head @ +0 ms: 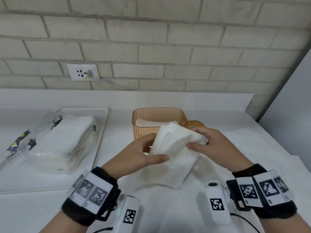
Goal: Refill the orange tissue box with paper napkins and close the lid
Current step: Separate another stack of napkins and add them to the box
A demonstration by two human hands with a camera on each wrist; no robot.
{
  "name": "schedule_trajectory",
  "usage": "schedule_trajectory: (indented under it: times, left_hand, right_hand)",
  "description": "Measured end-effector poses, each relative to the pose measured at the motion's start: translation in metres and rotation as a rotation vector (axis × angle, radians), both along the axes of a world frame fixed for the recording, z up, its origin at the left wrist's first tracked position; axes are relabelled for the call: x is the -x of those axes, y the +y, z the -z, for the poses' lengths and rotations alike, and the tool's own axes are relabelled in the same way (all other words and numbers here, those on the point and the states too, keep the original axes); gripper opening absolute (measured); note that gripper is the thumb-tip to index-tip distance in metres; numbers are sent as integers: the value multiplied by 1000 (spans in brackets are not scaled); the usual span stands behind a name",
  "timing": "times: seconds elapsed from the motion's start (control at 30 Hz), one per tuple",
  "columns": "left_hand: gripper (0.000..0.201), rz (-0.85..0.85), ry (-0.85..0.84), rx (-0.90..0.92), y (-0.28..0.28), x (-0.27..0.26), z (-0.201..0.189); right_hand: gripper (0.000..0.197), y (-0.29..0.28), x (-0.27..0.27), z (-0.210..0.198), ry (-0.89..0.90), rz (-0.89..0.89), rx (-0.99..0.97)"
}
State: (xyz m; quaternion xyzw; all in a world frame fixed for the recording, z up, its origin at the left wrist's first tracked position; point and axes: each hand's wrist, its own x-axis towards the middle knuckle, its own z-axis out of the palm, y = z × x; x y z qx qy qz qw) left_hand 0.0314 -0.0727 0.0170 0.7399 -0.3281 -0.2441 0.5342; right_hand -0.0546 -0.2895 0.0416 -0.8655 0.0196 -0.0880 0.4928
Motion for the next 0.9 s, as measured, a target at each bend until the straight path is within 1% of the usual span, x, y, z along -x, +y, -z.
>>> schedule_trajectory:
  times: [0.07,0.13,0.17,0.23,0.3,0.33,0.4,0.47,0.53,0.6,0.67,0.7,0.77,0.9]
  left_hand:
    - [50,-14,-55,26,-12,5,0]
    - [41,-108,-51,108,-18,6,5]
    - [35,-159,-27,143,-19,7,8]
    - [32,-223,21,190,-18,7,15]
    - [34,-245,48,215,-17,7,20]
    - [35,-242,50,224,-18,8,21]
    - [35,-222,43,247,-20,9,18]
    - [36,-182,-11,275,-22,10,12]
    - [39,-161,-52,304,-21,8,10]
    - [46,-164,-4,321,-15,5,18]
    - [53,-168,88,296,-12,6,32]
    - [51,-150,101,269,-12,8,38]
    - [48,-151,92,241,-16,12,46]
    - [53,-221,60,304,-27,9,40]
  right_hand:
    - [21,15,0,-10,-42,-61,43]
    - [26,25,-1,-12,-95,-31,59]
    - [32,26,-2,-8,-116,14,33]
    - [49,25,0,5,-100,110,-124]
    - [55,27,4,20,-22,151,-287]
    - [53,29,6,27,16,145,-325]
    - [49,34,7,35,48,127,-314]
    - [42,38,6,34,23,129,-294]
    - [39,36,5,31,-18,124,-329]
    - [40,33,5,34,-9,120,-365]
    - [44,32,6,45,75,109,-318]
    - [46,34,6,51,125,100,-282]
    - [45,39,4,62,176,94,-235]
    - [44,44,-1,62,132,139,-243]
